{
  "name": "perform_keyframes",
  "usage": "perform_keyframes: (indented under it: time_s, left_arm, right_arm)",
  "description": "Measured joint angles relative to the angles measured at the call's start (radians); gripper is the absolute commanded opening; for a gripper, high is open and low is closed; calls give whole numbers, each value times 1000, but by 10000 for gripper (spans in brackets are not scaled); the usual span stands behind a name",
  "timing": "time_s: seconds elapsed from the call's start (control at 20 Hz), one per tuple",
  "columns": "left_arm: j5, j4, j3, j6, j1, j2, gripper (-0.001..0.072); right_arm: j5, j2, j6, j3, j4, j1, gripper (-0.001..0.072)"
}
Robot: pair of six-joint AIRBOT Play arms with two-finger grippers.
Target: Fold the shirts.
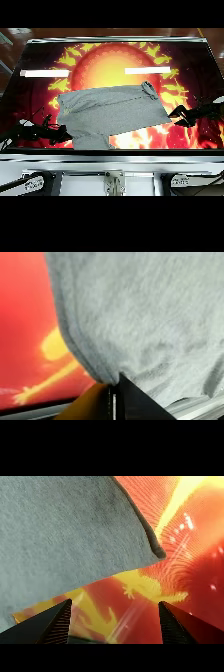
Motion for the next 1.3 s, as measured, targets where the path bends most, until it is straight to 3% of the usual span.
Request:
perform_keyframes:
  time_s: [0.3,0.35,0.4,0.45,0.5,0.65,0.85,1.1,1.3]
  left_arm:
    - [4,-11,37,11,-8,66,34]
    - [4,-12,45,14,-8,79,33]
    - [4,-14,55,16,-8,93,33]
    - [4,-14,65,18,-8,104,34]
    - [2,-14,77,18,-8,113,33]
    - [-25,-9,127,20,-8,130,30]
    - [-62,60,333,10,4,198,31]
    - [-45,201,955,10,12,330,32]
    - [-21,252,1438,-27,12,407,32]
  right_arm:
    - [-81,-74,1,0,31,8,663]
    - [-89,-79,6,1,37,14,597]
    - [-105,-86,12,1,45,24,484]
    - [-132,-94,21,0,49,39,313]
    - [-161,-102,26,0,47,56,83]
    - [-212,-102,18,0,68,110,61]
    - [-228,30,-108,52,173,152,61]
    - [-309,402,-246,306,288,164,61]
    - [-506,742,-224,455,259,165,61]
